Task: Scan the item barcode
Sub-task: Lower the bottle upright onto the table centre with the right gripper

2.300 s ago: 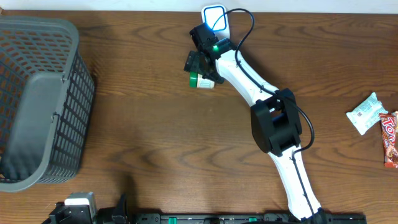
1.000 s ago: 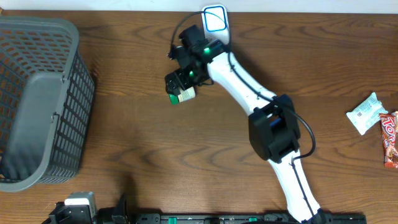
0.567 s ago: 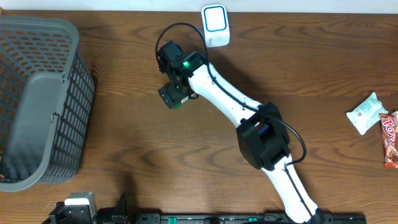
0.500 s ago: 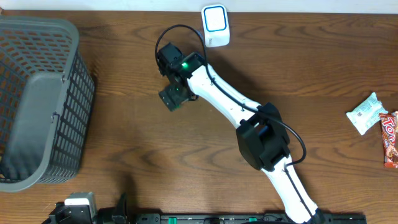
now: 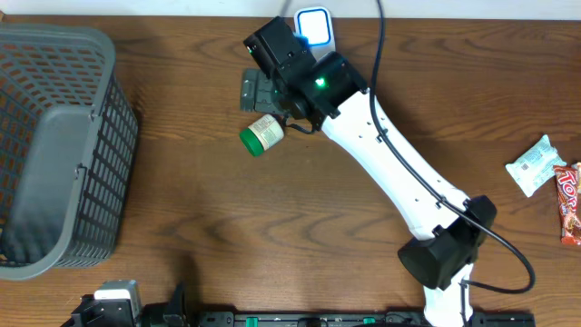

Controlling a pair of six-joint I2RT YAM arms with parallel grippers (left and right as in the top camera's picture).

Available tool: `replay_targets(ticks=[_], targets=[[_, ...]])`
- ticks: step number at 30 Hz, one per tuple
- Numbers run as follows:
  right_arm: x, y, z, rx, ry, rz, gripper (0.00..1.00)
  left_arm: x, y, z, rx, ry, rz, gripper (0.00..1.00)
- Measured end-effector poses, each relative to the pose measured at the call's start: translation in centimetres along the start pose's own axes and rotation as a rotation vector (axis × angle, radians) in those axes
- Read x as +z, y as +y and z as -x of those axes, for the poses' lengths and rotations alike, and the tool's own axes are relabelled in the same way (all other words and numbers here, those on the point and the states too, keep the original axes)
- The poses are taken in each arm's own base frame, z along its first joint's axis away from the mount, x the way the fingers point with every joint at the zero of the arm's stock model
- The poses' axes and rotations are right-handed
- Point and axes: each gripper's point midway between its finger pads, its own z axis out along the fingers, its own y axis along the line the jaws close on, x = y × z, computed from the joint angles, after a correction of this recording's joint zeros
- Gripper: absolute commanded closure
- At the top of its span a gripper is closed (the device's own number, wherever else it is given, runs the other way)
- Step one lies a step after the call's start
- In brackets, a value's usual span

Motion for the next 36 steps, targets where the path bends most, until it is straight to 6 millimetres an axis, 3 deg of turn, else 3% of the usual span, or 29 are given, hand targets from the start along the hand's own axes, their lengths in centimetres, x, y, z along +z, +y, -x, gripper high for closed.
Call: replay_targets(ticks=[4,7,11,14,21,28,34,36], targets=[[5.1,0.4,-1.7,0.223,0.074,-0.029,0.01,0.0,0.0,0.0,0.000,0.000,0.000,0.02],[9.9,0.4,-4.4,0.340,0.157,-0.073,0.01,0.0,0.0,0.0,0.000,0.000,0.000,0.02],[13.7,0.1,-7.4,0.441,0.232,-0.127,0.01,0.0,0.0,0.0,0.000,0.000,0.000,0.02],[14.8,0.4,-8.4,0.499,0.259,-0.131,0.01,0.0,0.0,0.0,0.000,0.000,0.000,0.02],[15.4,0.6,-8.3,0.630,0.249,-0.134,0.01,0.0,0.0,0.0,0.000,0.000,0.000,0.02],[18.4,-0.4,-9.8,0.679,0.271,-0.184,0.02,0.0,0.0,0.0,0.000,0.000,0.000,0.02],[19.1,-1.0,-10.0,0.691,0.271,-0.209,0.37,0.0,0.0,0.0,0.000,0.000,0.000,0.02],[19.0,-1.2,-10.0,0.693,0.272,-0.213,0.43,0.0,0.0,0.0,0.000,0.000,0.000,0.02]])
